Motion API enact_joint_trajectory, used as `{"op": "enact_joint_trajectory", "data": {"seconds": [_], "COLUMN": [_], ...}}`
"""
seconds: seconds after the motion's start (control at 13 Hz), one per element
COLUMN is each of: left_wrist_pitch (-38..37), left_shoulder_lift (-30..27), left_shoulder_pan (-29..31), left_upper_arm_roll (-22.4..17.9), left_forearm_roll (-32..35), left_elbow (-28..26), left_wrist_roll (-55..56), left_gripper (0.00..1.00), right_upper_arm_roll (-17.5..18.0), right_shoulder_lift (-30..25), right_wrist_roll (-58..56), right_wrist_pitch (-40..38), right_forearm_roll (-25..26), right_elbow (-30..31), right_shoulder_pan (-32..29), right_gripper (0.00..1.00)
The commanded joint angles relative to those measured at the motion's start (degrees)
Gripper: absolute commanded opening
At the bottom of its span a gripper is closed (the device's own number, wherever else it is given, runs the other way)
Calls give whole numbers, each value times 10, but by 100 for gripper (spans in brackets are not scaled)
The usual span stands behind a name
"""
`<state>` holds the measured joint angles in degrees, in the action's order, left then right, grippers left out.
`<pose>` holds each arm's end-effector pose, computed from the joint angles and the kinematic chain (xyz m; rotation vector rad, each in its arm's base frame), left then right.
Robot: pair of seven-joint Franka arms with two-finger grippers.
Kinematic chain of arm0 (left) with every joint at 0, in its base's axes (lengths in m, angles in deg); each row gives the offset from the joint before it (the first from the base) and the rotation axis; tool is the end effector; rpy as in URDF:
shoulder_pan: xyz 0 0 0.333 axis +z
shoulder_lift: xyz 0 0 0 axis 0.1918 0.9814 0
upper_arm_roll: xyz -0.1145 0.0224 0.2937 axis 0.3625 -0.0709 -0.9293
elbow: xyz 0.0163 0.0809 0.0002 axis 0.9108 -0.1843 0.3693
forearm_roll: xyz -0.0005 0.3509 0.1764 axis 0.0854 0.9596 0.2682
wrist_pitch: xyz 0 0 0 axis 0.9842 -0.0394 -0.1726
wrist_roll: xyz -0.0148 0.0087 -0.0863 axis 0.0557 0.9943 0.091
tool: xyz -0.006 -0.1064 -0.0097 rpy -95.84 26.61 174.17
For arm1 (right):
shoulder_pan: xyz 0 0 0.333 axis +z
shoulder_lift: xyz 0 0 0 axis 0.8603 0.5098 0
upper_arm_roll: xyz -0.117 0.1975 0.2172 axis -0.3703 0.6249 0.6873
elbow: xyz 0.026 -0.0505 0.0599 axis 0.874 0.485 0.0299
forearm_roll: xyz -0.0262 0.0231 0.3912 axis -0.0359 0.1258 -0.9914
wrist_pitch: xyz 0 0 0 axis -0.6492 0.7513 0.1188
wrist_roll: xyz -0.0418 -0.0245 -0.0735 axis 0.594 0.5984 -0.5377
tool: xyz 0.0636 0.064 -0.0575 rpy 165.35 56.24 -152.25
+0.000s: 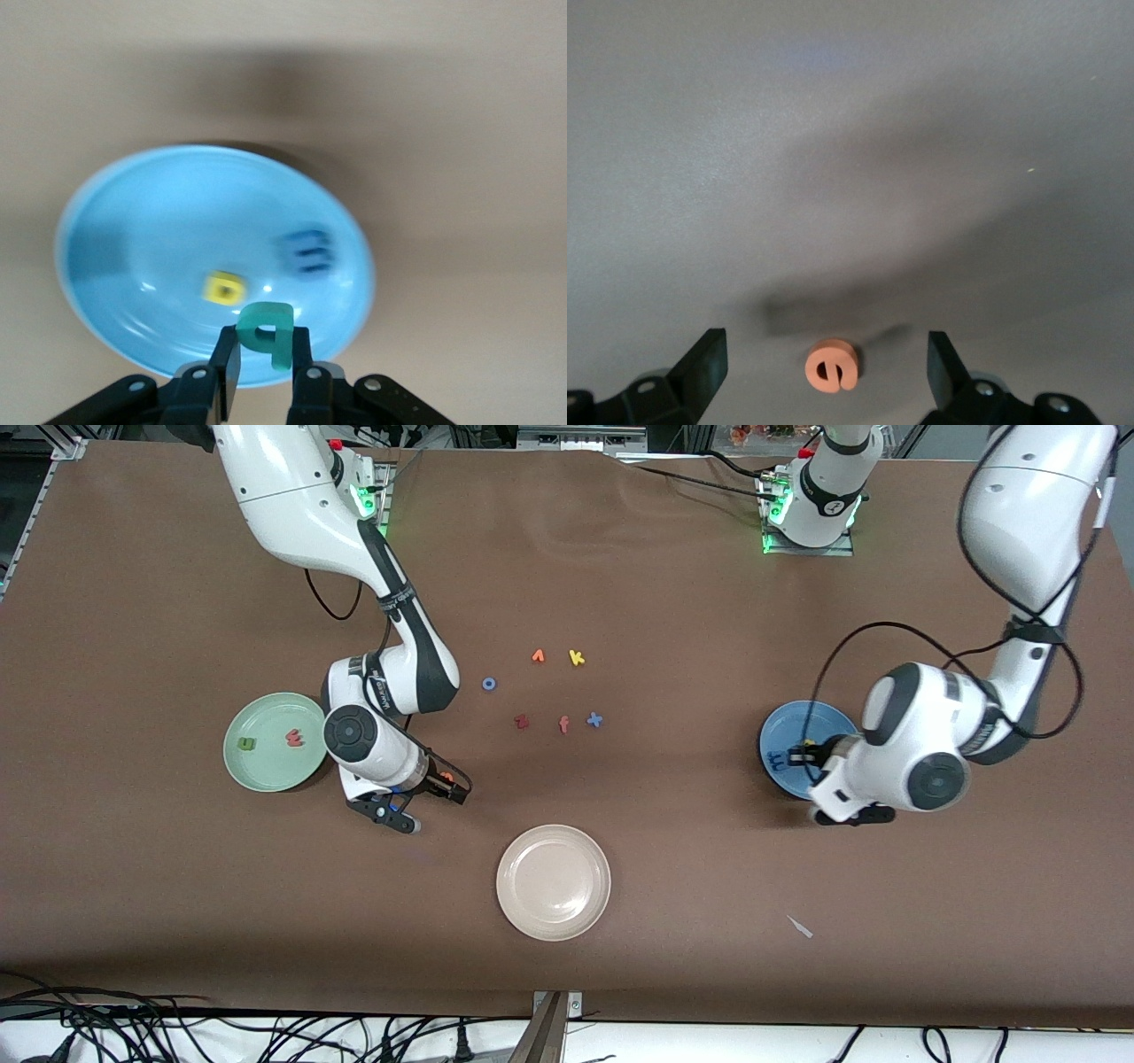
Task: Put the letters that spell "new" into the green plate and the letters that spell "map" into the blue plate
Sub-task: 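Place the p on the blue plate while the right gripper grasps the e, then place the e on the green plate while the left gripper returns to rest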
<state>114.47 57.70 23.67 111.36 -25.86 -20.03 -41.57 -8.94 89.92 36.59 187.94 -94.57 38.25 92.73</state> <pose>0.6354 -0.0669 0.2479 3.0313 0.0209 -0.6331 0.6329 0.2801 0.1888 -3.0183 0.6485 0.0591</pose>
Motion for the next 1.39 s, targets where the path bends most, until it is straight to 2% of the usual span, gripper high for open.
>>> {"op": "enact_joint_trajectory", "data": {"seconds": [0.0,0.15,0.23,0.31,0.39,0.46,0.85,1.16,1.31], "left_wrist_pitch": [1,22,26,28,28,27,23,-20,-80], "left_shoulder_lift": [2,15,20,20,19,17,-31,-36,-50], "left_shoulder_pan": [11,39,43,45,38,36,-4,-13,-14], "left_upper_arm_roll": [7,7,7,7,7,10,15,62,72], "left_forearm_roll": [21,53,55,55,55,55,45,46,45], "left_elbow": [-20,-26,-25,-24,-22,-20,-2,79,129], "left_wrist_roll": [-57,-101,-126,-133,-131,-127,-126,-125,-126], "left_gripper": [0,0,5,42,99,100,100,100,100], "right_upper_arm_roll": [-2,-1,-1,-1,-1,-1,0,0,-5], "right_shoulder_lift": [14,14,14,14,14,14,17,18,7], "right_wrist_roll": [12,20,27,28,28,28,36,30,21], "right_wrist_pitch": [6,6,6,6,6,5,6,3,-33], "right_forearm_roll": [-13,-13,-13,-13,-13,-13,-14,-14,-12], "right_elbow": [-13,-12,-11,-8,-7,-7,0,-5,-19], "right_shoulder_pan": [12,12,12,13,13,13,20,20,9], "right_gripper": [97,84,77,69,58,46,23,5,3]}}
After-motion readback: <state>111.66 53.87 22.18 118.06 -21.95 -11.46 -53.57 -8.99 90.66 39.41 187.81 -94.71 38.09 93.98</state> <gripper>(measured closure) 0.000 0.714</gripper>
